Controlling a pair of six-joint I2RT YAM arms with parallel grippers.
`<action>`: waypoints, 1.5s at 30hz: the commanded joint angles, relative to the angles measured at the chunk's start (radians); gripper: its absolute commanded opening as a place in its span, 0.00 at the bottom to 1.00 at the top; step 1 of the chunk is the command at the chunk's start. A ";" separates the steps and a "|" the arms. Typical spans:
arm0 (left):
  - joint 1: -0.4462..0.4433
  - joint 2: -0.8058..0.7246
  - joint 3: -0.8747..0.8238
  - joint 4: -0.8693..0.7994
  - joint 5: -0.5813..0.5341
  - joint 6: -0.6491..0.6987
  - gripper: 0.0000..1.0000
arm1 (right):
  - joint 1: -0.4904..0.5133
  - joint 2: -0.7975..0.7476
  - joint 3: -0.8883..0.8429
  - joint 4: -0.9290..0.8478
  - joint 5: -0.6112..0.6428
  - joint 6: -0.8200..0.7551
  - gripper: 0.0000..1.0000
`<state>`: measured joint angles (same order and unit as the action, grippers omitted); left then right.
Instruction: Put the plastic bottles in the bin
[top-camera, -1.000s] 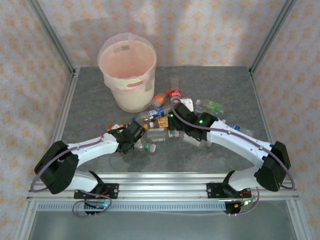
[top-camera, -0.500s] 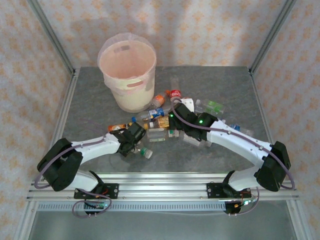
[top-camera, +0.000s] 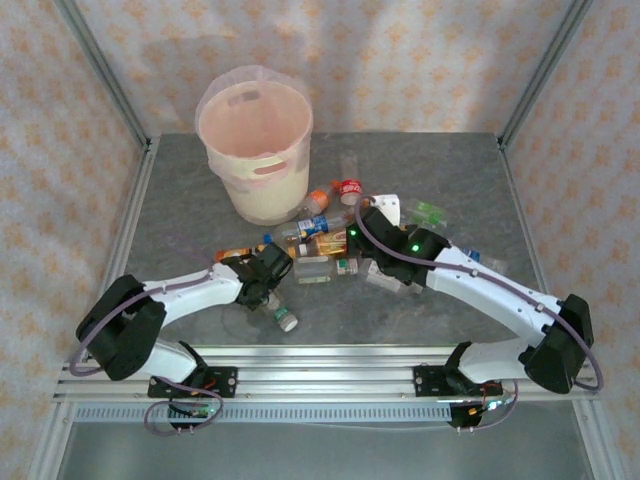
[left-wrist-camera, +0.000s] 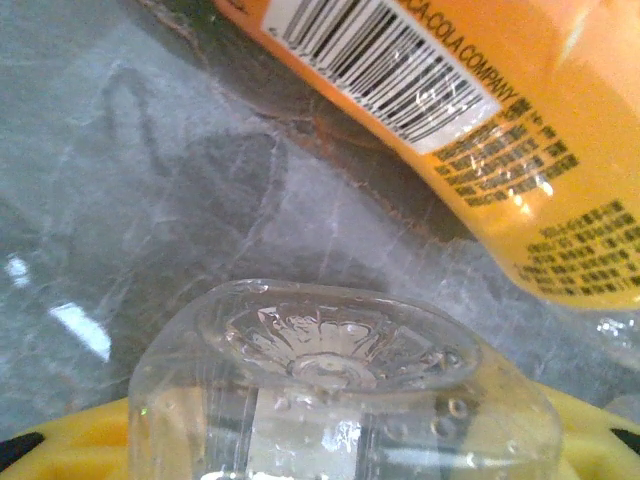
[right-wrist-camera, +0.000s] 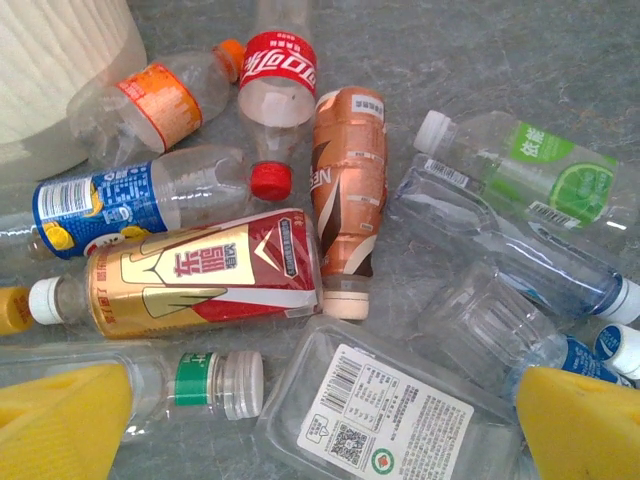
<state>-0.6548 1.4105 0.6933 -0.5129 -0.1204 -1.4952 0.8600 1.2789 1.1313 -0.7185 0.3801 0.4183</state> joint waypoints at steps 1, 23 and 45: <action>-0.003 -0.085 0.035 -0.131 -0.018 0.002 0.49 | -0.006 -0.033 -0.016 -0.025 0.065 0.025 0.99; 0.001 -0.392 0.526 -0.058 -0.377 0.735 0.39 | -0.180 -0.160 -0.083 -0.041 -0.070 0.146 0.99; 0.427 0.506 1.749 -0.096 0.103 1.261 0.39 | -0.314 -0.236 -0.141 -0.137 -0.191 0.241 0.99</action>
<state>-0.2466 1.8412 2.3161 -0.5034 -0.0959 -0.3134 0.5652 1.0626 1.0092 -0.8074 0.2245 0.6380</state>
